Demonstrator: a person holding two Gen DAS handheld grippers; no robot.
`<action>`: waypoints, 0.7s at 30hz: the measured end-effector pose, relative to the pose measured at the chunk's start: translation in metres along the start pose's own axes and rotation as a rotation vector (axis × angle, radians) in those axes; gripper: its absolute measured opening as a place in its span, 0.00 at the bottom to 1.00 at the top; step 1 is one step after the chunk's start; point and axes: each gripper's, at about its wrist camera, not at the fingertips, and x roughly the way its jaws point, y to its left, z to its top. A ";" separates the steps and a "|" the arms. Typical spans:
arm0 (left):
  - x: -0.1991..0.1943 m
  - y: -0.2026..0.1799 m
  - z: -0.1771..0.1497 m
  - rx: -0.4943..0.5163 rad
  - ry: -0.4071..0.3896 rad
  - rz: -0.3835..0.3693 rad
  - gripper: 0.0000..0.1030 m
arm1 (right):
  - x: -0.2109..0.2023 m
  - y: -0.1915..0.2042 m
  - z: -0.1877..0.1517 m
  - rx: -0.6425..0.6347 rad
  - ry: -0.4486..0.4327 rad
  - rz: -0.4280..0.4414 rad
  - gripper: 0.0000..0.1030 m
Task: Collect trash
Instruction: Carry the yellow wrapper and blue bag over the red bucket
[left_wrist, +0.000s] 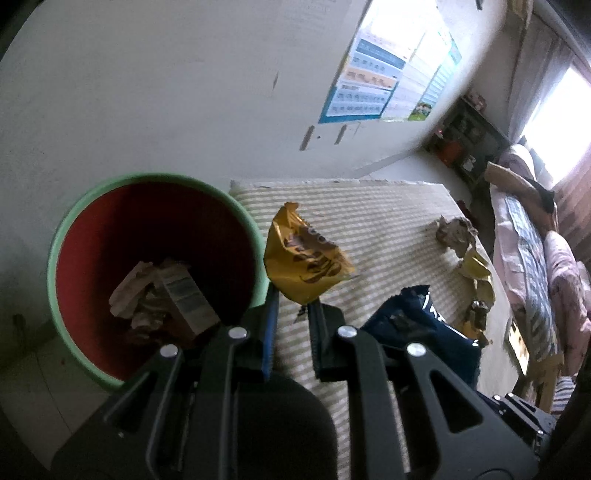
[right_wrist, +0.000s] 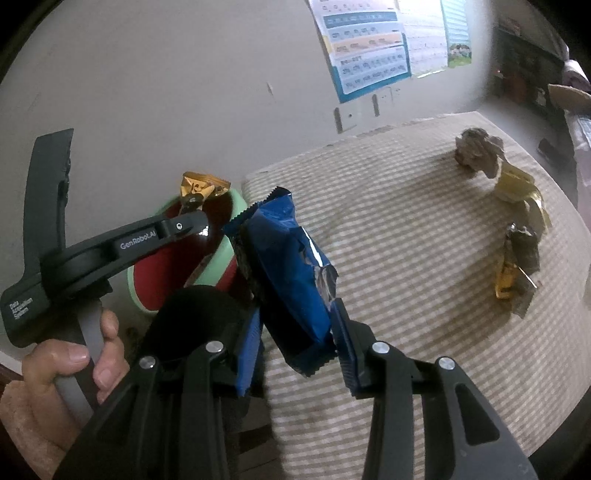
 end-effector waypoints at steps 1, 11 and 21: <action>0.000 0.004 0.001 -0.008 -0.001 0.001 0.14 | 0.001 0.002 0.001 -0.003 0.001 0.000 0.36; -0.009 0.041 0.008 -0.074 -0.023 0.025 0.14 | 0.021 0.024 0.010 -0.058 0.035 0.019 0.36; -0.015 0.091 0.008 -0.128 -0.016 0.093 0.15 | 0.052 0.063 0.036 -0.134 0.058 0.057 0.36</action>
